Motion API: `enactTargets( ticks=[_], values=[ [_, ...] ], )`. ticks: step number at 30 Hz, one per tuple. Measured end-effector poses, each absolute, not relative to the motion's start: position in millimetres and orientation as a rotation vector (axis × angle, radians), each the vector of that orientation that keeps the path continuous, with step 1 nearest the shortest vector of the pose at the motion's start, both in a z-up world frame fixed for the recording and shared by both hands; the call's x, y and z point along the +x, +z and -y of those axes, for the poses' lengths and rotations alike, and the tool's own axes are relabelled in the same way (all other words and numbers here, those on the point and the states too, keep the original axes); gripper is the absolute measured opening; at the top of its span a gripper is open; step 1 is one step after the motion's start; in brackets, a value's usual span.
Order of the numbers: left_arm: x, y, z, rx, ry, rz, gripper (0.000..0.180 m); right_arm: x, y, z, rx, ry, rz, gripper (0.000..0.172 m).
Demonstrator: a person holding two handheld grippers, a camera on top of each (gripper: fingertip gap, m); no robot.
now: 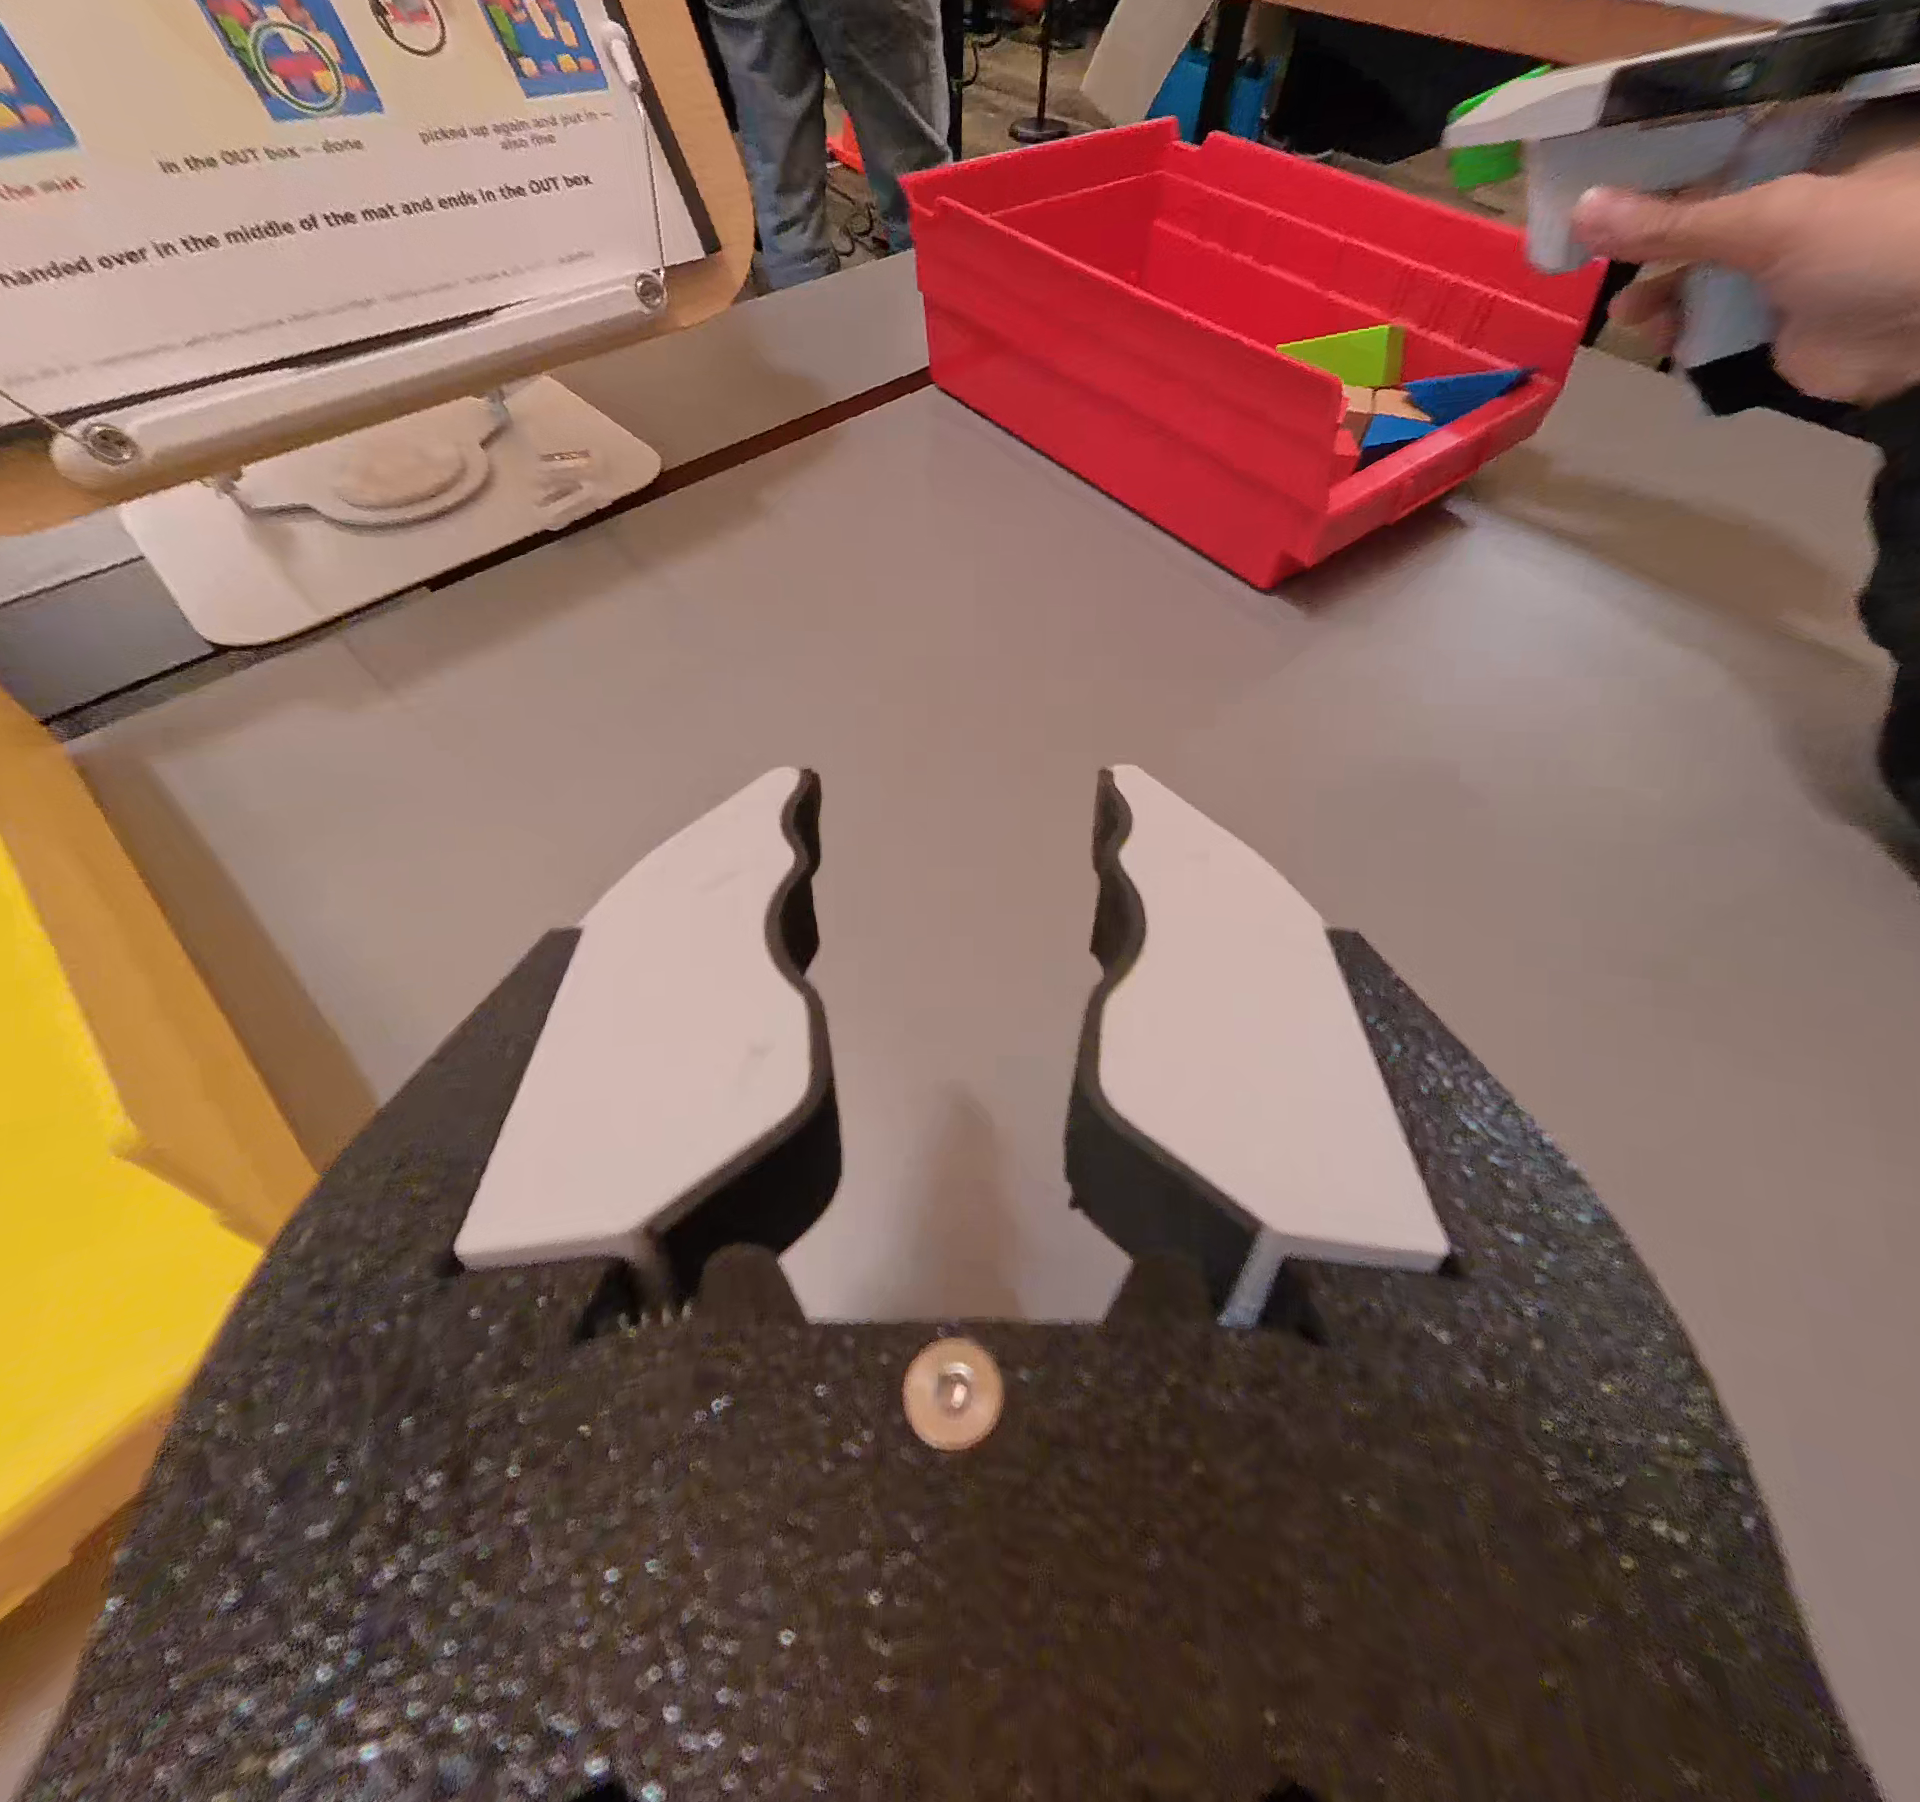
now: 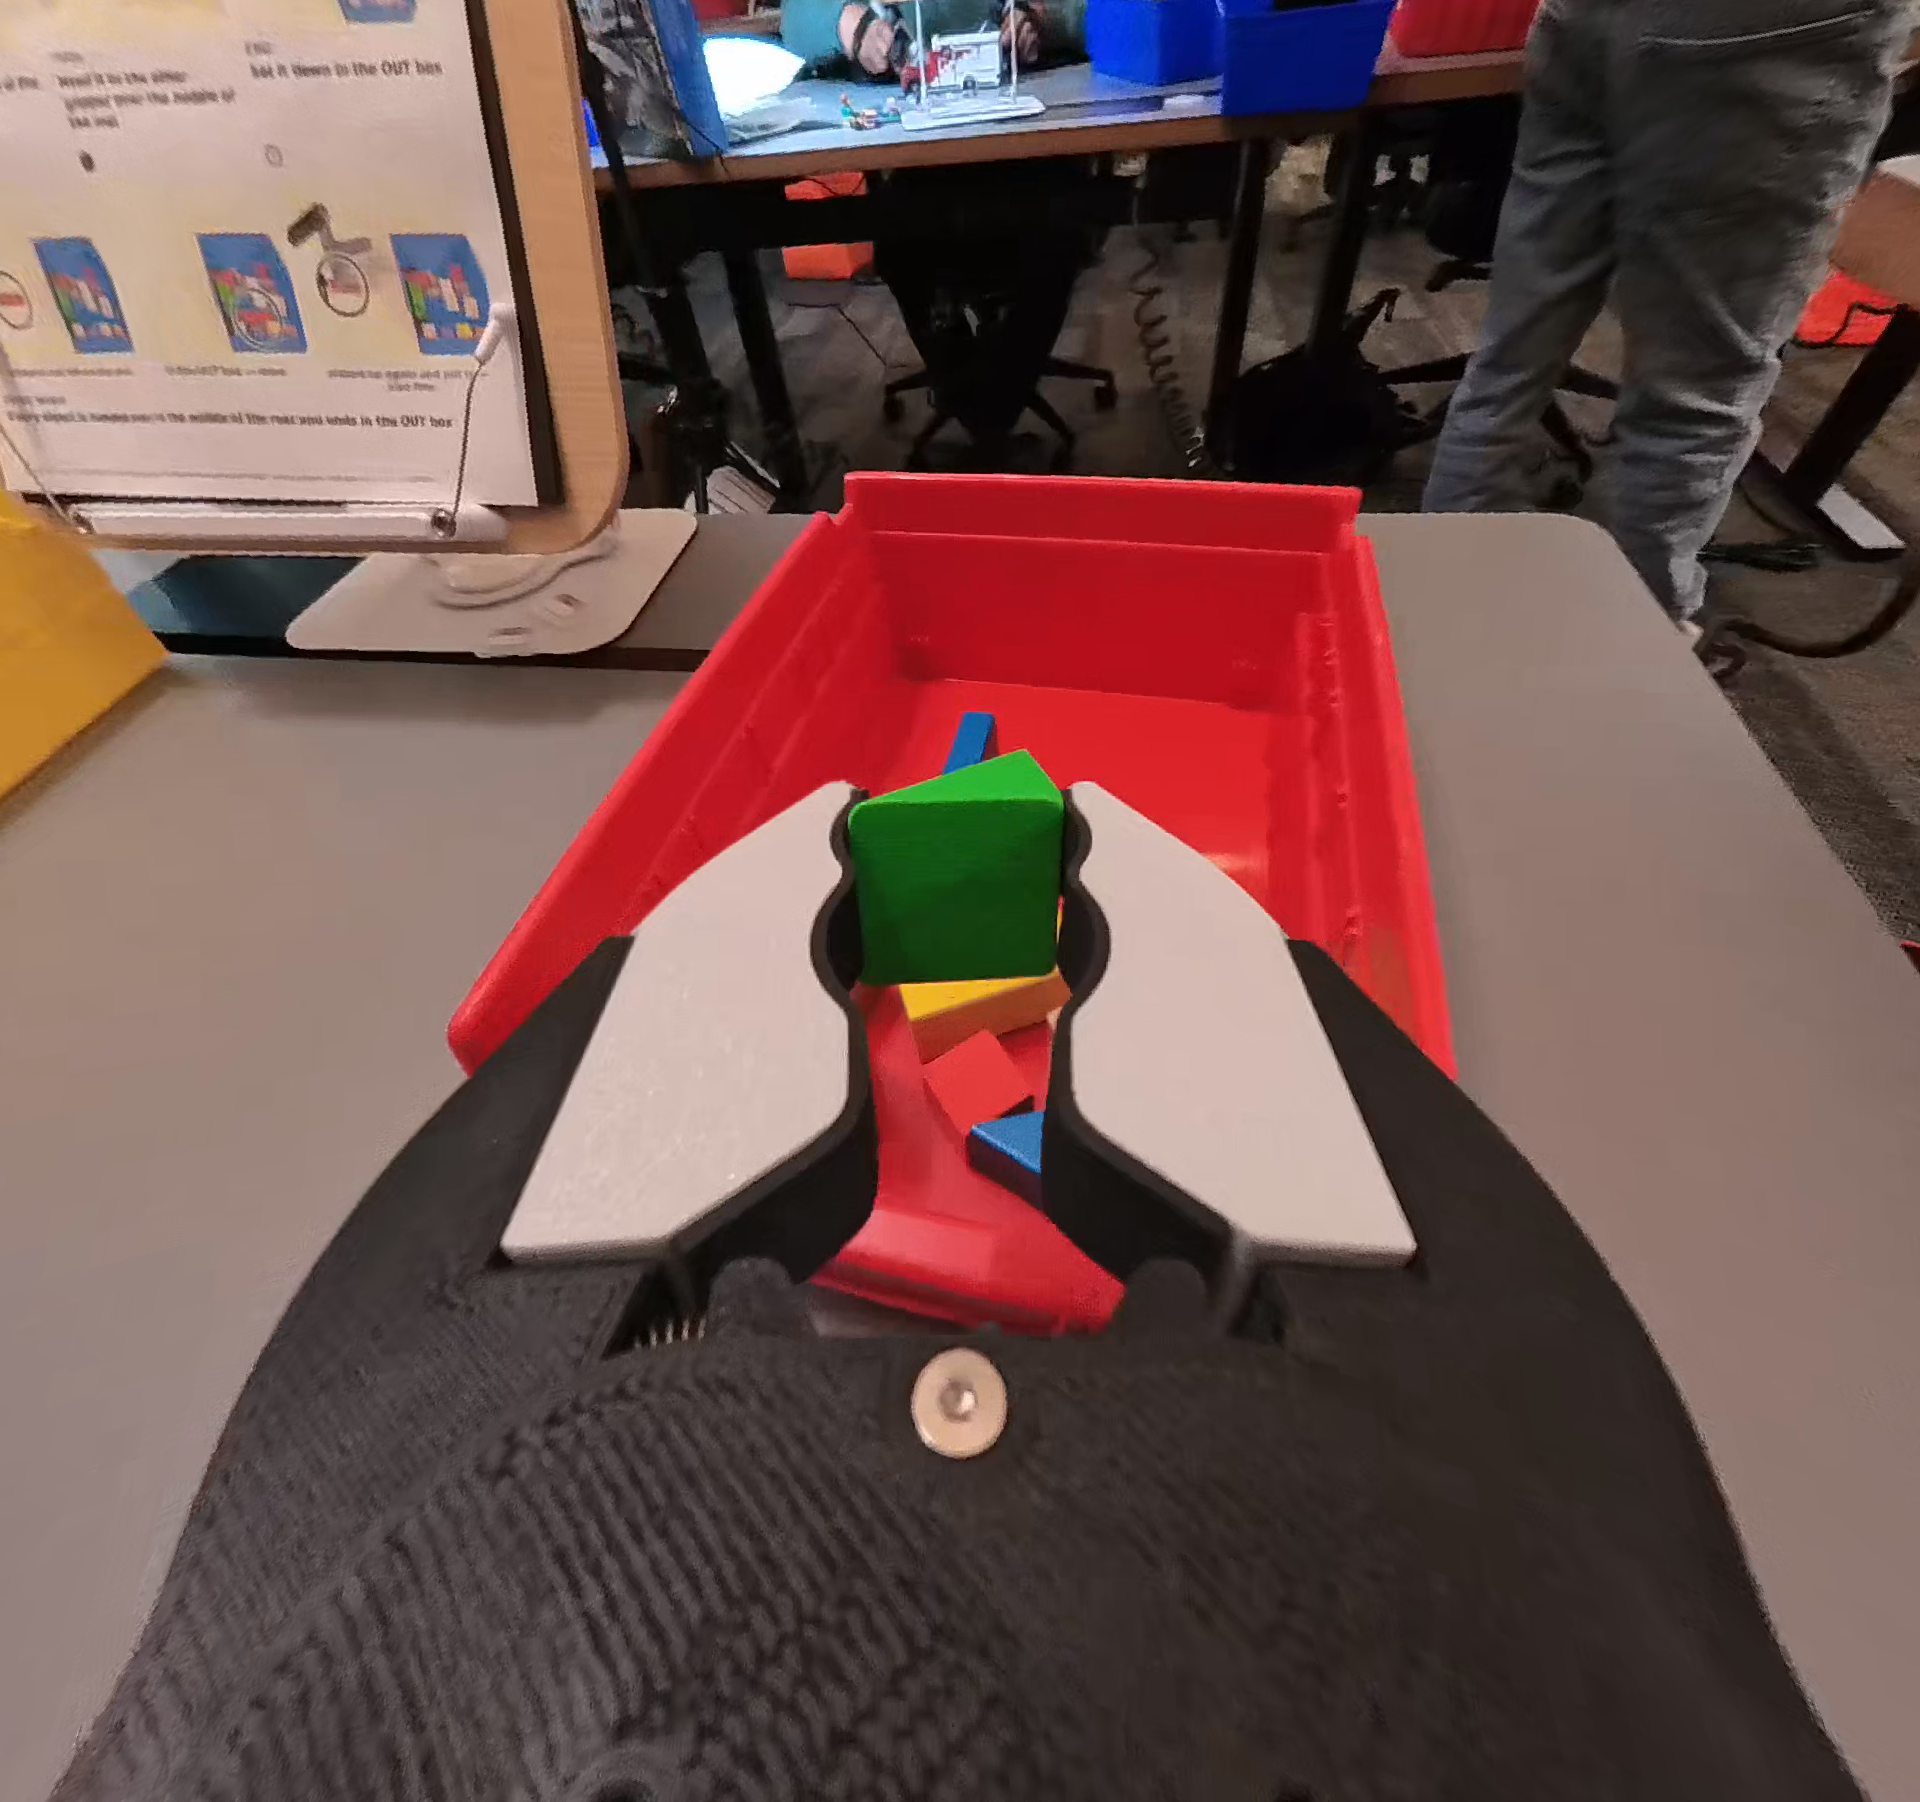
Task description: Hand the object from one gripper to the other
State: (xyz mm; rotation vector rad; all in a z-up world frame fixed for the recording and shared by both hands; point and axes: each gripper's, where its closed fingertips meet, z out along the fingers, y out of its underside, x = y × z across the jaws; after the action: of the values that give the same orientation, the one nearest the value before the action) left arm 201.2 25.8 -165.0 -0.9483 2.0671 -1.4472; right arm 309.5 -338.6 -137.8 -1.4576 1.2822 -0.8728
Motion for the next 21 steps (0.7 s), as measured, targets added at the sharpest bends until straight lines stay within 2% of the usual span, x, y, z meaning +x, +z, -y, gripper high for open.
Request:
enactTargets(
  ticks=[10, 14, 17, 21],
  values=[
    [205, -158, -73, -0.965, -1.338, -2.056, 0.047, 377, -191, 314, -1.875, -0.794, -1.342, 0.035],
    [208, -149, -106, -1.027, -1.305, -1.984, 0.047, 386, -208, 311, -1.906, -0.707, -1.402, 0.037],
    [212, -144, -136, -1.101, -1.288, -1.909, 0.047, 381, -210, 310, -1.864, -0.703, -1.445, 0.069],
    [217, -147, -173, -1.233, -1.263, -1.831, 0.046, 364, -194, 309, -1.799, -0.833, -1.410, 0.090]
  ],
)
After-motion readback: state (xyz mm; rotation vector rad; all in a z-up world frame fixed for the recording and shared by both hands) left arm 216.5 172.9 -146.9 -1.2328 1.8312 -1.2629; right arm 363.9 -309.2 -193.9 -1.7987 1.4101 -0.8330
